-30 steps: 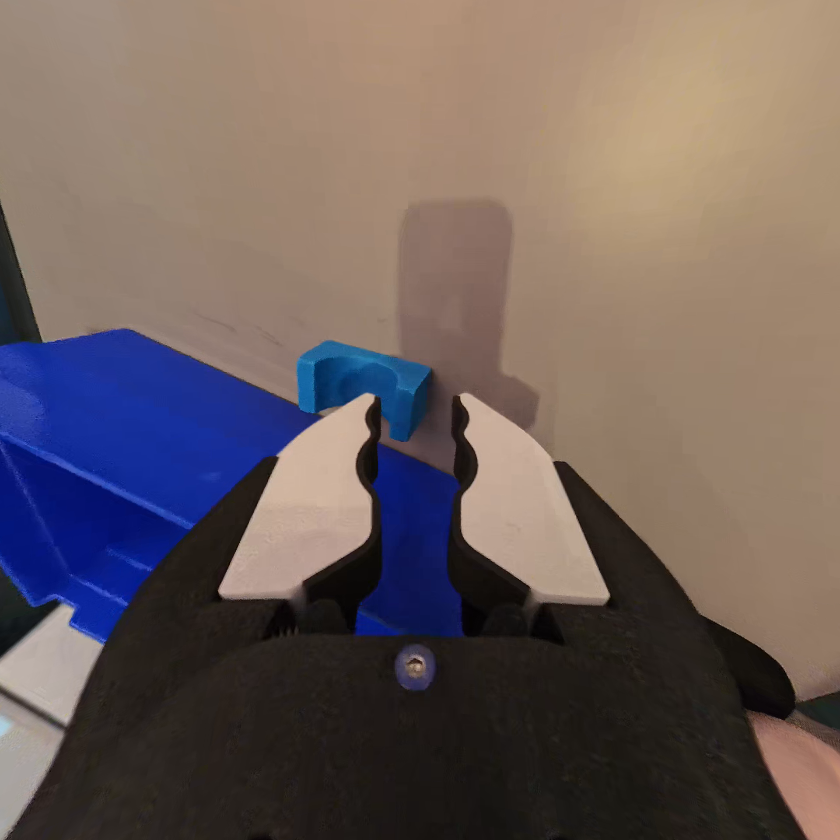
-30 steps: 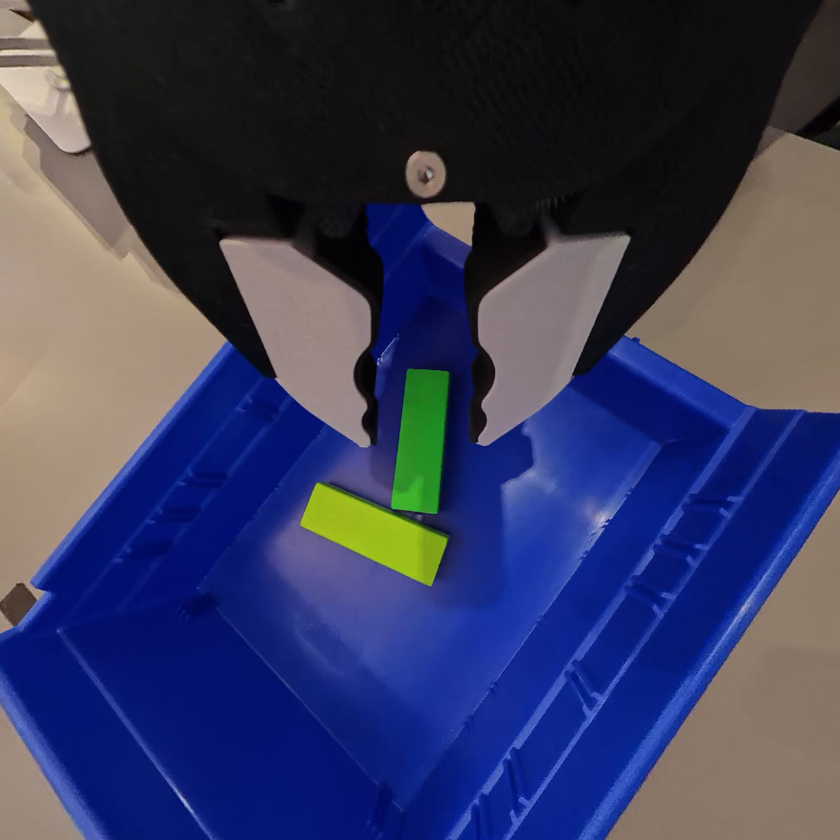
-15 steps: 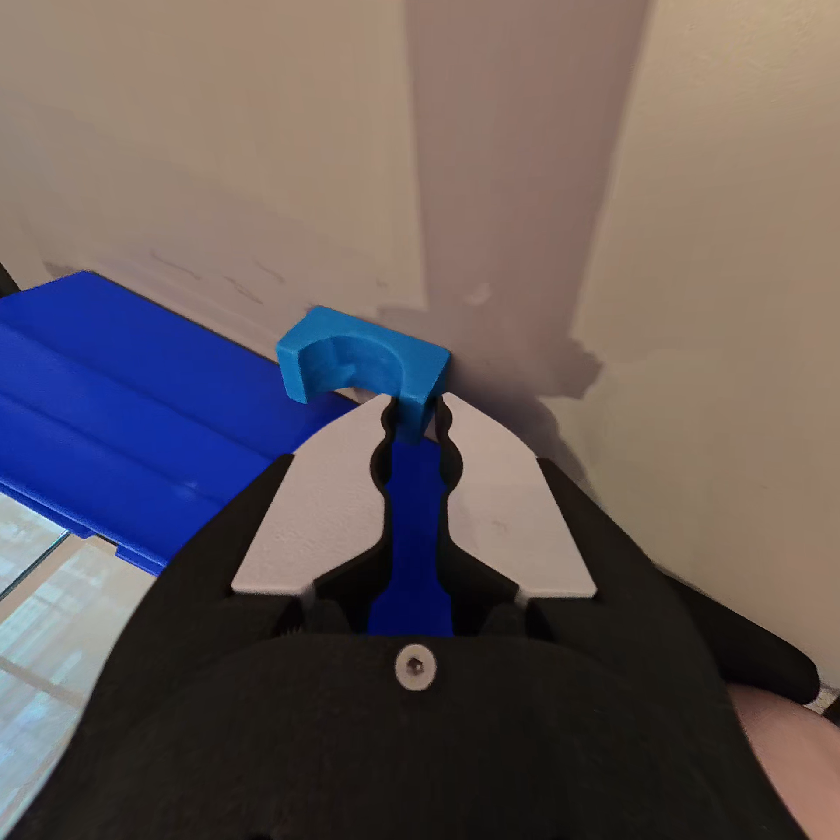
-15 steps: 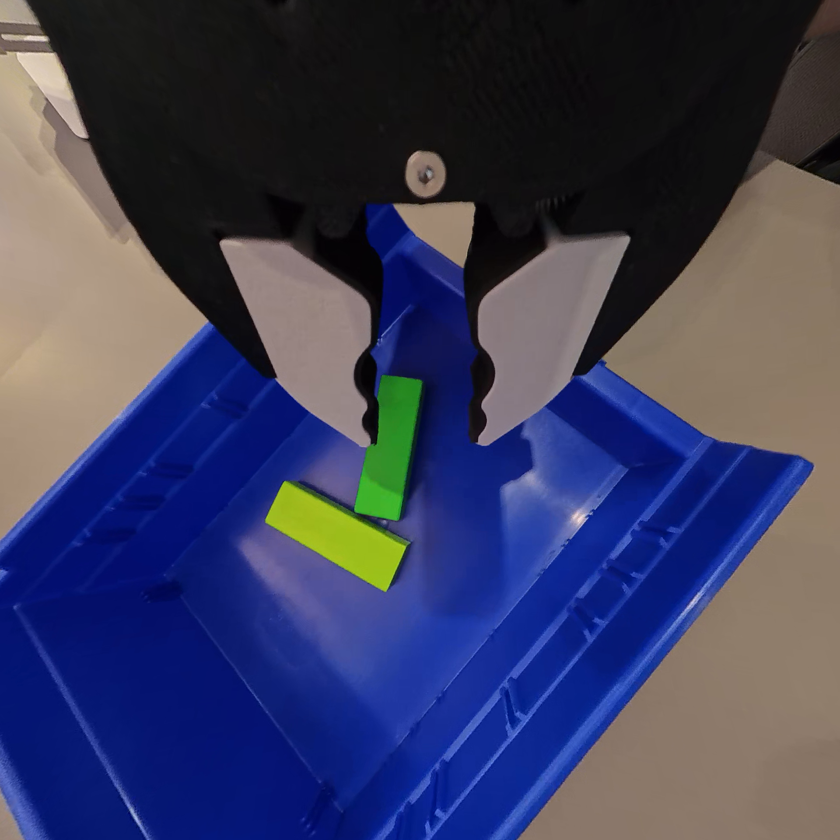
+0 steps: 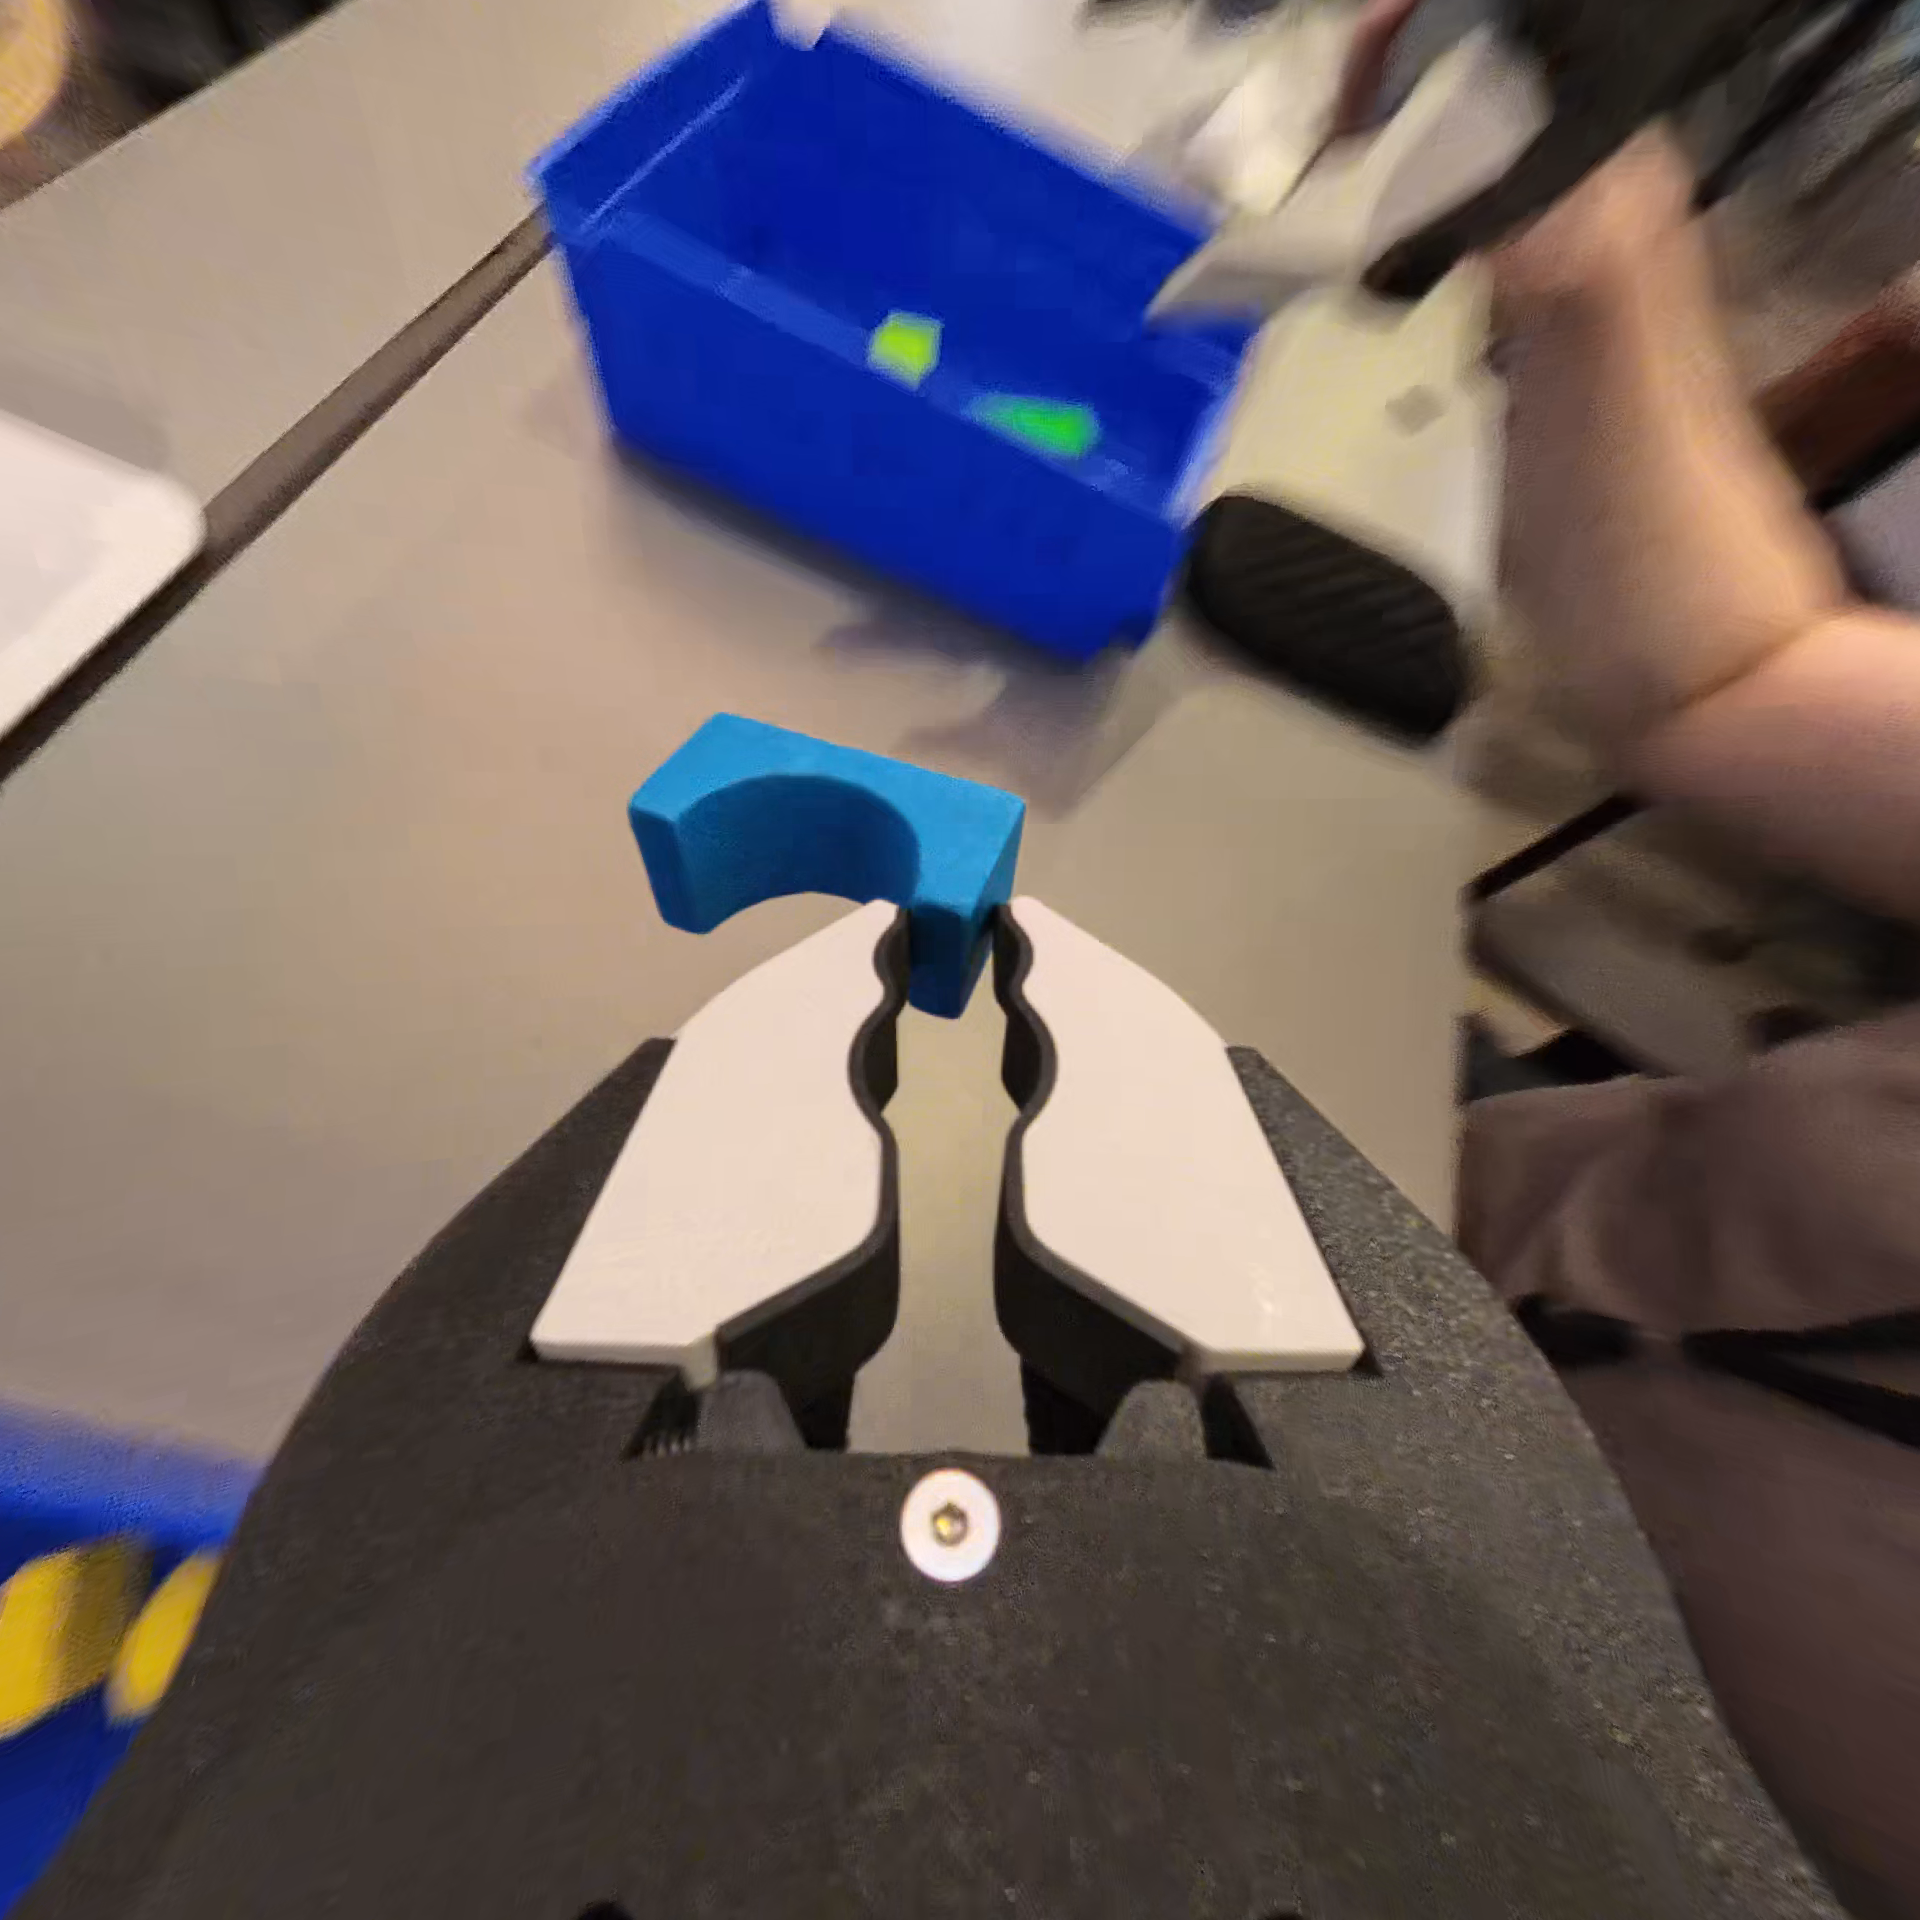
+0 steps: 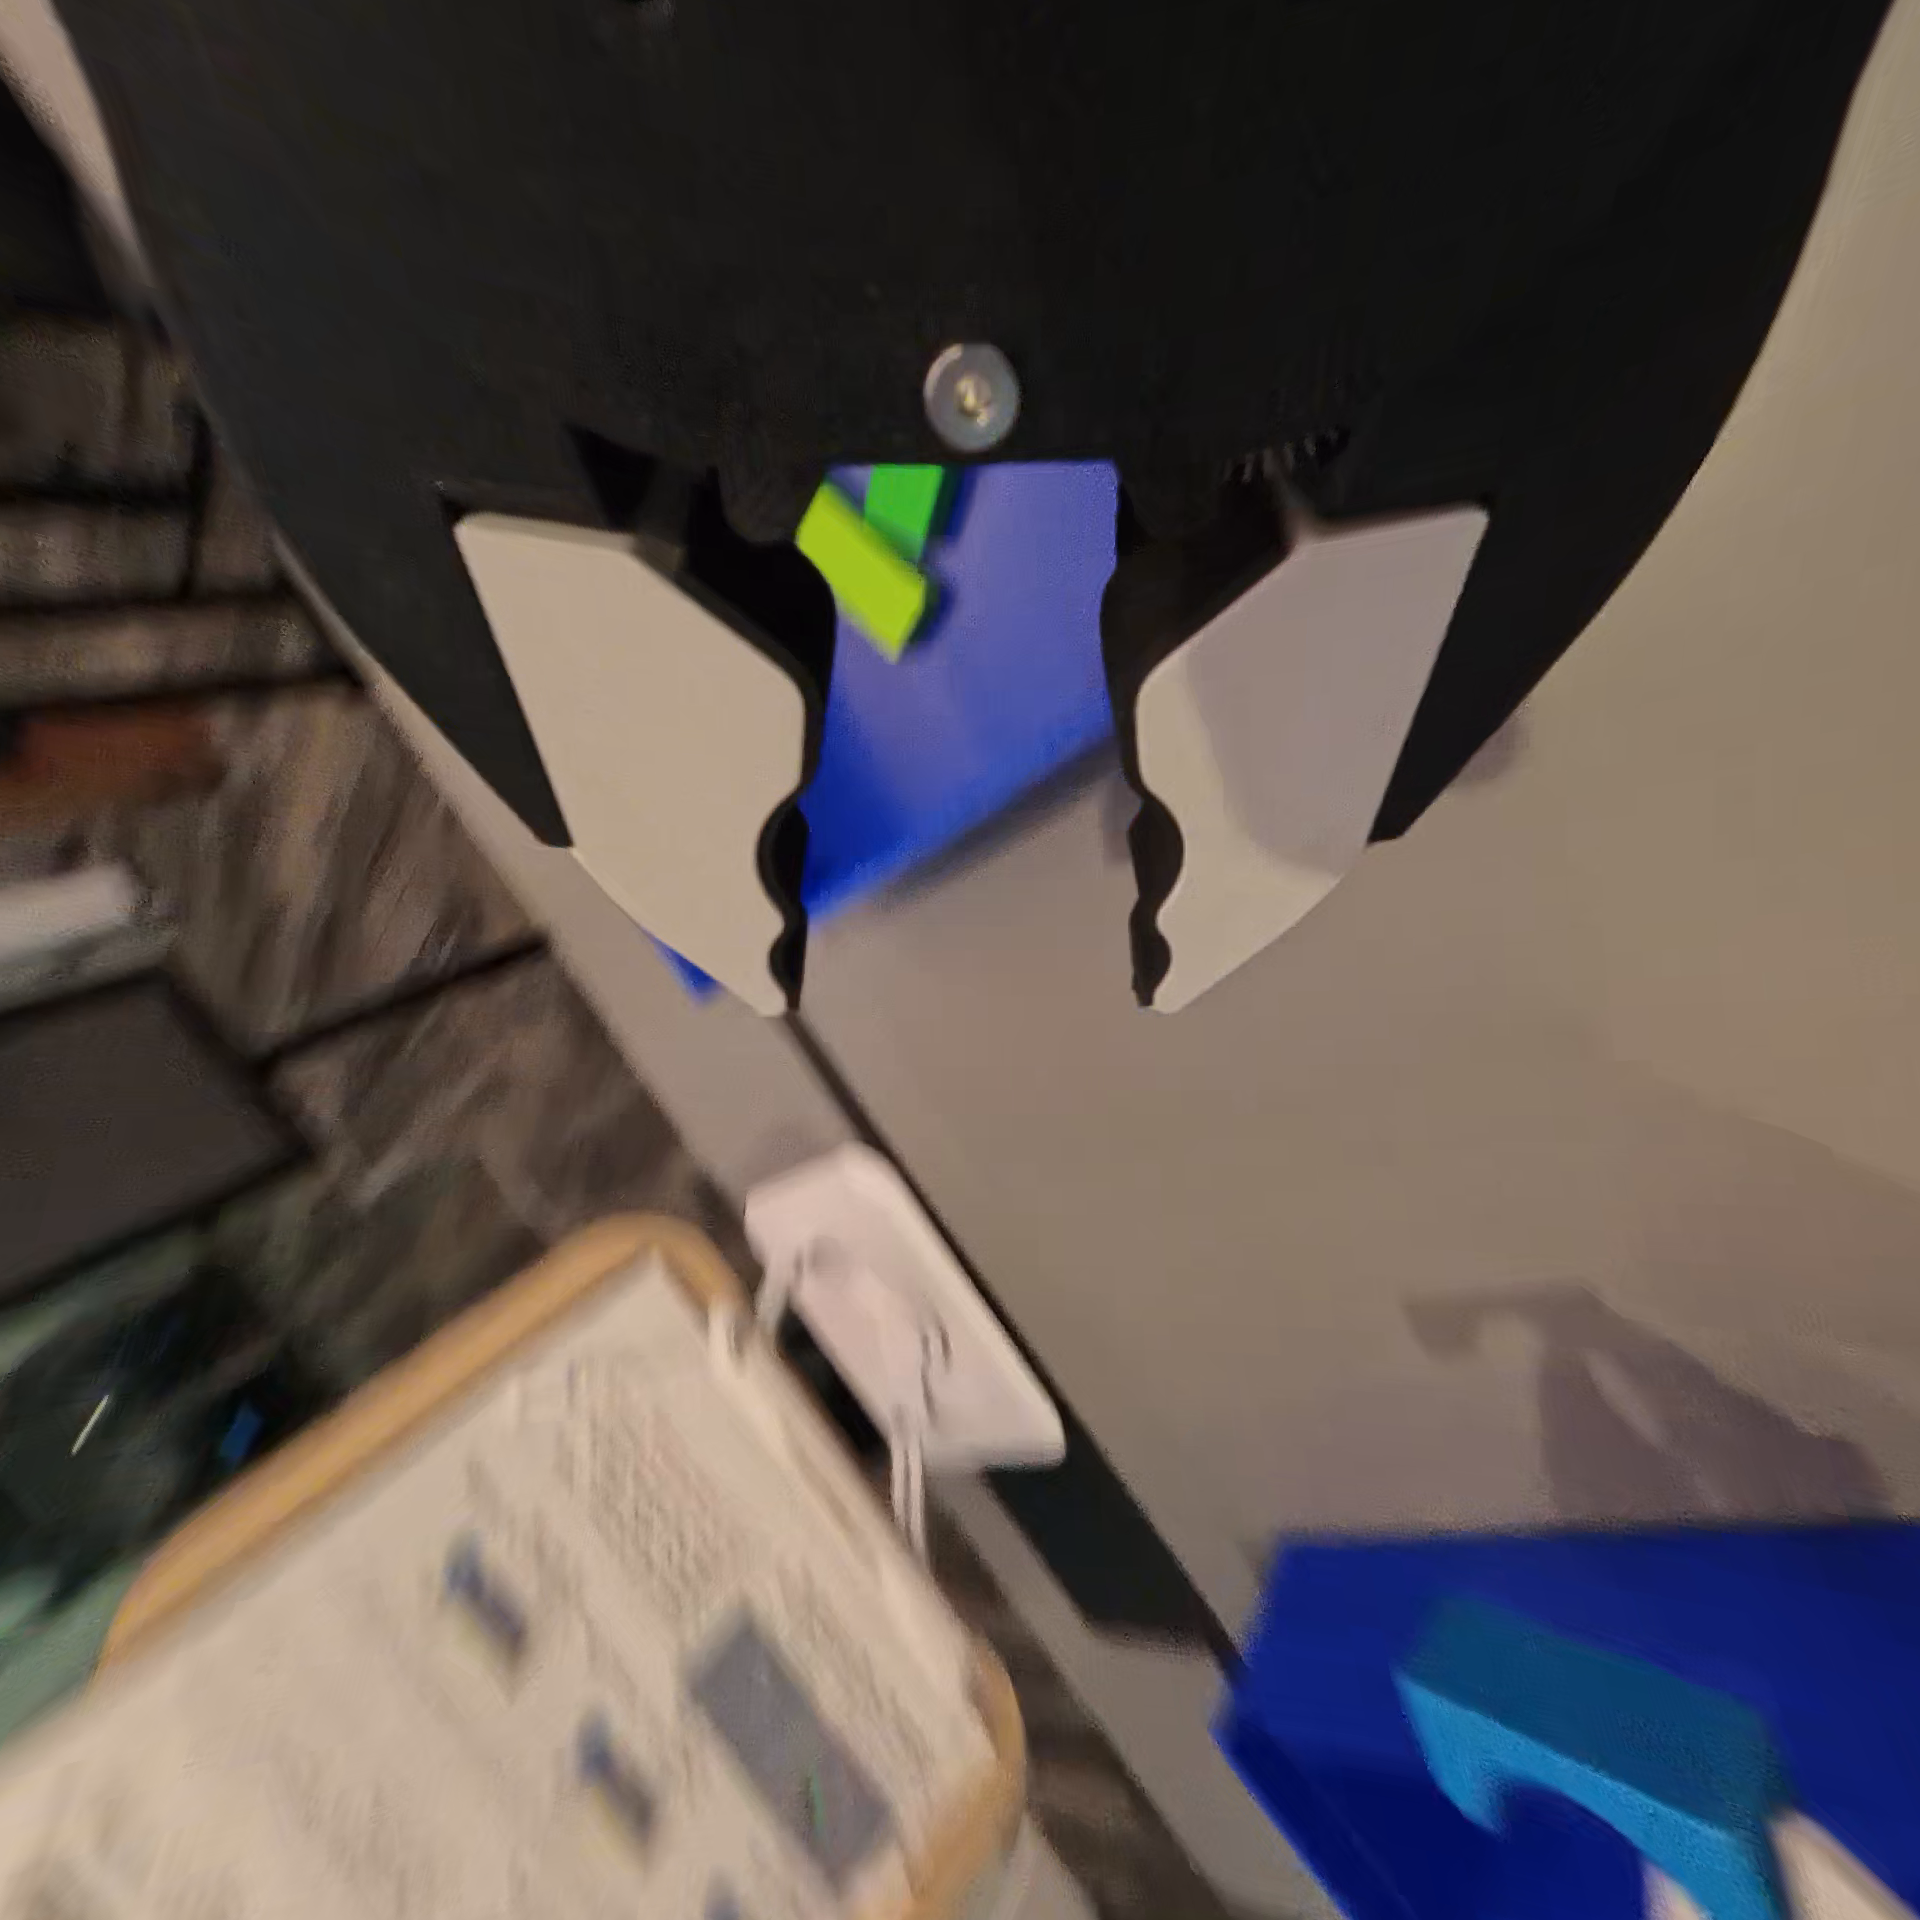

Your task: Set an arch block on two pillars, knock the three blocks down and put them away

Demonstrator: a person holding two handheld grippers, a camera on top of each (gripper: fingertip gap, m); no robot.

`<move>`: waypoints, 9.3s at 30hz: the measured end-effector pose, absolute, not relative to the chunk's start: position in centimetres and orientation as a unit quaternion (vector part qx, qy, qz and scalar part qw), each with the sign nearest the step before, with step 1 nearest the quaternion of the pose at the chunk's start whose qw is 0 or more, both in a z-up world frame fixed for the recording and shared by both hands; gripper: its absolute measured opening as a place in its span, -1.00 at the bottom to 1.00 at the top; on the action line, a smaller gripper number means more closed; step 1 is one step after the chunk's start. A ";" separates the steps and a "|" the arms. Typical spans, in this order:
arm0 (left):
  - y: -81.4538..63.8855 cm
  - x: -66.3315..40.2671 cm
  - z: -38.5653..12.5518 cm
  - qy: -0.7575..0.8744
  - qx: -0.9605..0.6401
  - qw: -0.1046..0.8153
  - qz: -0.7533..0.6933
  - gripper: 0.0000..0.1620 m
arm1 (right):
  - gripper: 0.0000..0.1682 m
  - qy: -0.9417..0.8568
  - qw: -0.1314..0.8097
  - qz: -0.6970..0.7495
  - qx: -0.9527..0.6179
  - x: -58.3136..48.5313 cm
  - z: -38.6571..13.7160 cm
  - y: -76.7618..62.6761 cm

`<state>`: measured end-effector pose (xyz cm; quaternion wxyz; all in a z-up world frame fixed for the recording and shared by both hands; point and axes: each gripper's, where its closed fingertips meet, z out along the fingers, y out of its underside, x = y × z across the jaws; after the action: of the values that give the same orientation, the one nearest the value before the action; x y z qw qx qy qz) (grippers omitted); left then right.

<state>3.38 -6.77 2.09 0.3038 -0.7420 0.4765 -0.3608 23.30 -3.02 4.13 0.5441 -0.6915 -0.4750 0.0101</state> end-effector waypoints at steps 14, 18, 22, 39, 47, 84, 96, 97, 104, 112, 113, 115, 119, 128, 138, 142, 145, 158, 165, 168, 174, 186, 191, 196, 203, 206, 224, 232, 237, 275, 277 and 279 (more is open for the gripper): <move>-11.9 6.1 5.0 0.493 -0.644 0.229 -0.538 -0.82 | -0.59 -0.607 0.670 -0.053 -0.424 6.1 4.2 -8.3; -12.0 5.2 6.0 0.481 -0.643 0.218 -0.555 -0.54 | -0.60 -0.590 0.654 -0.065 -0.469 9.4 6.0 -7.3; -8.9 -0.7 7.5 0.441 -0.699 0.307 -0.473 -0.42 | -0.60 -0.434 0.516 0.050 -0.737 21.9 6.8 -1.6; -2.5 -31.1 -0.8 0.065 -0.930 0.357 -0.065 0.14 | -0.49 -0.194 0.174 0.052 -0.964 36.6 -8.2 0.5; -1.7 -31.1 -5.3 0.060 -0.948 0.292 -0.112 0.16 | -0.33 -0.042 0.200 -0.015 -0.979 48.2 -6.7 1.5; -2.0 -11.8 -12.2 0.266 -0.959 0.052 -0.085 -0.60 | -0.78 -0.192 0.043 0.023 -0.980 28.5 -12.5 -0.2; -2.5 -8.1 -10.9 0.293 -0.936 0.072 -0.181 -0.33 | -0.70 -0.137 -0.033 -0.001 -0.990 31.8 -13.3 2.7; -2.2 -8.1 -10.2 0.282 -0.932 0.088 -0.209 -0.38 | -0.69 -0.132 -0.040 0.001 -0.990 31.8 -13.6 2.7; -0.3 -12.4 -1.7 0.215 -0.887 0.274 -0.305 -0.48 | -0.93 -0.103 -0.055 0.095 -0.989 31.1 -14.0 2.5; -2.5 -20.8 4.0 0.145 -0.859 0.399 -0.286 -0.49 | -0.93 -0.091 -0.065 0.071 -0.991 34.8 -10.0 0.4; -2.7 -21.8 4.5 0.127 -0.855 0.411 -0.289 -0.50 | -0.94 -0.089 -0.064 0.072 -0.991 34.9 -8.7 0.2; -3.0 -23.9 4.7 0.087 -0.854 0.423 -0.289 -0.49 | -0.93 -0.088 -0.051 0.067 -0.993 34.6 -5.6 0.4; -3.7 -27.4 4.3 0.028 -0.855 0.430 -0.288 -0.42 | -0.93 -0.108 -0.026 0.038 -0.993 31.1 1.2 1.7; -6.3 -34.4 5.4 -0.110 -0.829 0.482 -0.261 -0.31 | -0.95 -0.222 0.011 0.131 -0.966 6.5 4.8 5.3; -9.9 -38.4 7.5 -0.171 -0.802 0.535 -0.203 -0.33 | -0.94 -0.310 -0.041 0.224 -0.923 -16.3 -1.4 2.9; -10.1 -39.0 7.8 -0.189 -0.788 0.546 -0.213 -0.29 | -0.94 -0.305 -0.049 0.213 -0.927 -19.3 -4.8 2.6; -9.6 -38.7 6.6 -0.182 -0.803 0.524 -0.220 -0.27 | -0.94 -0.289 -0.062 0.197 -0.935 -20.3 -8.1 2.4; -4.4 -36.4 -3.3 -0.140 -0.894 0.347 -0.247 -0.31 | -0.68 -0.324 0.013 0.080 -0.943 -18.3 -9.8 3.4; -4.1 -35.6 -8.4 -0.106 -0.941 0.245 -0.206 -0.48 | -0.51 -0.335 0.249 0.067 -0.906 -10.7 -0.3 6.0; -4.2 -35.2 -9.8 -0.098 -0.949 0.215 -0.209 -0.57 | -0.48 -0.261 0.283 0.045 -0.922 -2.6 0.3 6.7; -3.4 -35.8 -10.7 -0.038 -0.964 0.210 -0.158 -0.77 | -0.39 -0.110 0.257 0.053 -0.959 8.8 -3.0 6.2; 0.2 -31.7 -11.2 0.103 -0.968 0.218 -0.061 -0.91 | -0.90 -0.139 0.092 0.094 -0.982 10.0 -10.9 4.1; 0.0 -30.4 -11.3 0.133 -0.968 0.203 -0.057 -0.91 | -0.92 -0.136 0.091 0.076 -0.984 13.7 -10.9 5.3; -0.3 -30.3 -11.3 0.127 -0.969 0.201 -0.069 -0.91 | -0.92 -0.111 0.086 0.058 -0.988 20.6 -11.0 5.6; -0.4 -30.3 -11.3 0.137 -0.969 0.197 -0.056 -0.91 | -0.93 -0.053 0.080 0.043 -0.994 32.1 -11.2 4.5; -0.4 -30.3 -11.4 0.141 -0.970 0.193 -0.047 -0.91 | -0.93 -0.035 0.077 0.039 -0.996 36.5 -11.3 4.0; -0.5 -30.2 -11.4 0.122 -0.974 0.185 -0.049 -0.91 | -0.94 0.040 0.066 0.030 -0.997 49.8 -11.5 2.5; 0.0 -31.3 -8.1 0.098 -0.961 0.258 -0.030 -0.69 | -0.69 0.010 0.167 -0.071 -0.983 51.3 -9.4 3.7; -0.1 -27.6 -0.2 0.154 -0.904 0.395 -0.058 -0.70 | -0.68 -0.016 0.355 -0.122 -0.927 50.1 -1.8 6.3; 4.7 -16.8 -12.5 0.478 -0.864 0.157 0.026 -0.58 | -0.58 -0.244 0.456 0.342 -0.785 27.7 4.1 6.1; 4.9 -16.3 -9.5 0.461 -0.858 0.225 -0.002 -0.59 | -0.58 -0.264 0.459 0.336 -0.779 26.2 4.1 5.9; 5.0 -15.2 -5.3 0.441 -0.841 0.311 -0.039 -0.60 | -0.58 -0.296 0.461 0.333 -0.767 24.0 4.0 5.3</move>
<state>-15.22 5.02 -5.33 0.3105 -0.8410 0.4414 -0.0386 23.96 5.35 4.01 0.4611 -0.7671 -0.2963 0.3333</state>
